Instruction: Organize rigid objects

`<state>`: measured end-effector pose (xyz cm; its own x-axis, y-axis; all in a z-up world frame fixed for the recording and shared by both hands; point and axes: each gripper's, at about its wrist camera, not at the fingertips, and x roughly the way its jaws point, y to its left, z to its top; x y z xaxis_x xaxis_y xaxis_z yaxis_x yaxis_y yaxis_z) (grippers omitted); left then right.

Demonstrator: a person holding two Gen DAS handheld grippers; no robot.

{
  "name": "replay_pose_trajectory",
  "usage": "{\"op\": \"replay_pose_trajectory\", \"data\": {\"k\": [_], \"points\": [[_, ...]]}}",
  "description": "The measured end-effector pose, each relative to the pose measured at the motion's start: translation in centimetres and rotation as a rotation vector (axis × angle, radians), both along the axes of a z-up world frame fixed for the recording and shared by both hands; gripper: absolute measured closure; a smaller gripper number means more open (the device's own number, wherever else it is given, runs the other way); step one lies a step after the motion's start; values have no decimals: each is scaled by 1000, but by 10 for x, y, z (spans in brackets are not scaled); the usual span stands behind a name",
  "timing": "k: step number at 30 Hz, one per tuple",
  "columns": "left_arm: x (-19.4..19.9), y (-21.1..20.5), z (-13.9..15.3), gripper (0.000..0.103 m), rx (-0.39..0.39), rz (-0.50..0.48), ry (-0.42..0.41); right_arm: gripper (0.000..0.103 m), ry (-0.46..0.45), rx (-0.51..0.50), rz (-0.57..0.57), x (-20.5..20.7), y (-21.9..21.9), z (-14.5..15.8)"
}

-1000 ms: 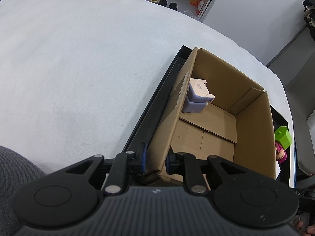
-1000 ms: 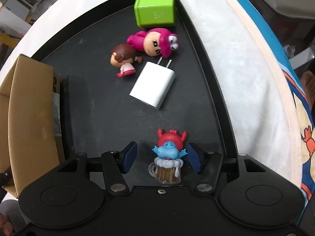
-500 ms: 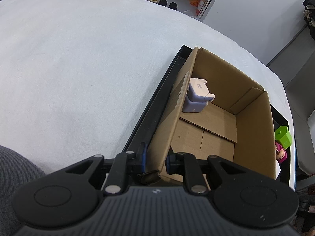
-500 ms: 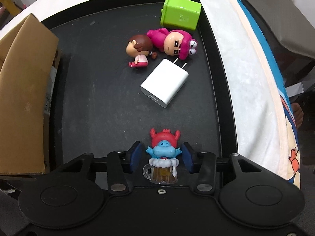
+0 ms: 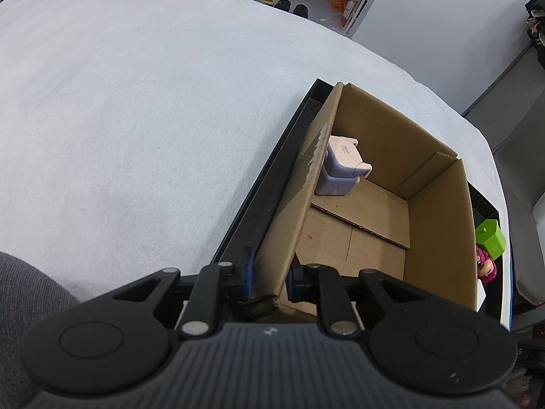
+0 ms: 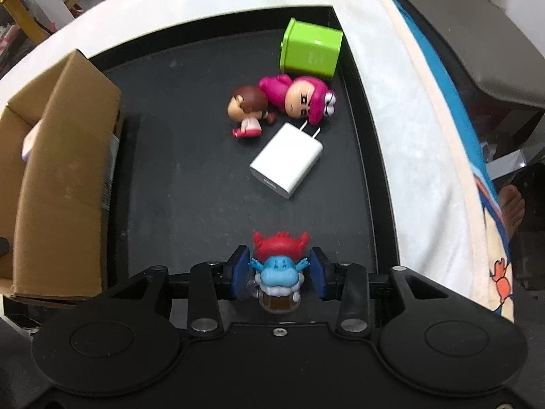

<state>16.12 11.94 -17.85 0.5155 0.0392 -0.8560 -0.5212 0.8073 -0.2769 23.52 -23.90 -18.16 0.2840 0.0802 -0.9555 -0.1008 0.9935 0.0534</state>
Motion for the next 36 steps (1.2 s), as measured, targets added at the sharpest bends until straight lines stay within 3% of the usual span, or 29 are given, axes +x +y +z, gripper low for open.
{"op": "replay_pose_trajectory", "data": {"k": [36], "points": [[-2, -2, 1, 86, 2, -21, -16, 65, -195, 84, 9, 16, 37, 117]]}}
